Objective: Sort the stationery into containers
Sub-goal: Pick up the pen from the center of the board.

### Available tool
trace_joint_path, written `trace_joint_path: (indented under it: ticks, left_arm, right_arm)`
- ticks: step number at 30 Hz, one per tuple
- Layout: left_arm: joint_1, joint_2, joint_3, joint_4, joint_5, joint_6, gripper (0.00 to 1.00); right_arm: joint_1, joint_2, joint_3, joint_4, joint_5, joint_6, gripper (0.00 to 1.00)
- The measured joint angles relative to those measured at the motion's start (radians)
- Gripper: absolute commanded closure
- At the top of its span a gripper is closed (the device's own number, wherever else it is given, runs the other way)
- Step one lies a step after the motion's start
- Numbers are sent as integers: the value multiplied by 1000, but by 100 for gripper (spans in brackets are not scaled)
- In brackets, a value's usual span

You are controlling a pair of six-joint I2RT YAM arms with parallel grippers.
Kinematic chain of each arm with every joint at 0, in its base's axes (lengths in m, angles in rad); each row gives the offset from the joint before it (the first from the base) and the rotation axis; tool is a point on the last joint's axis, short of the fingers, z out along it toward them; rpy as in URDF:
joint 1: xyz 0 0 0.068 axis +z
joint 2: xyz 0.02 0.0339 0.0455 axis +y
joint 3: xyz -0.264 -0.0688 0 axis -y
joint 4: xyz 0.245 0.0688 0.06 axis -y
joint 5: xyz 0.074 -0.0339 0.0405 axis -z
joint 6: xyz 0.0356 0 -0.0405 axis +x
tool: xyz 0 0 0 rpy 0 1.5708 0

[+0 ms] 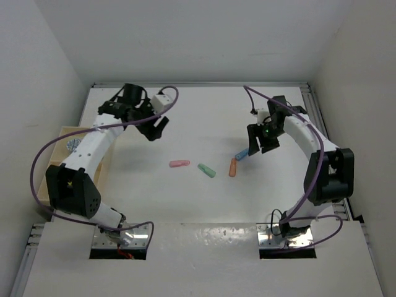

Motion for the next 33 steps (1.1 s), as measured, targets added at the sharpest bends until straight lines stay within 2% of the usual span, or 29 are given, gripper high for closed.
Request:
trace_joint_path:
  ticks: [2, 4, 10, 14, 20, 30, 33]
  left_arm:
    - [-68, 27, -1, 7, -11, -43, 23]
    - [-83, 32, -1, 12, -19, -85, 23]
    - [-20, 15, -18, 79, -108, -249, 22]
    - [32, -87, -89, 136, -158, -307, 18]
    - [37, -257, -129, 174, -213, -314, 18]
    - [58, -277, -131, 128, -270, -300, 24]
    - [62, -290, -131, 120, -279, -279, 26]
  right_arm:
    - [19, 3, 0, 17, 14, 42, 35]
    - [31, 10, 0, 42, 34, 112, 34]
    - [71, 79, 5, 91, 126, 319, 33]
    - [86, 163, 39, 101, 166, 422, 33]
    - [86, 285, 128, 105, 198, 510, 34]
    - [86, 444, 206, 105, 211, 557, 39]
    - [86, 447, 208, 102, 212, 558, 50]
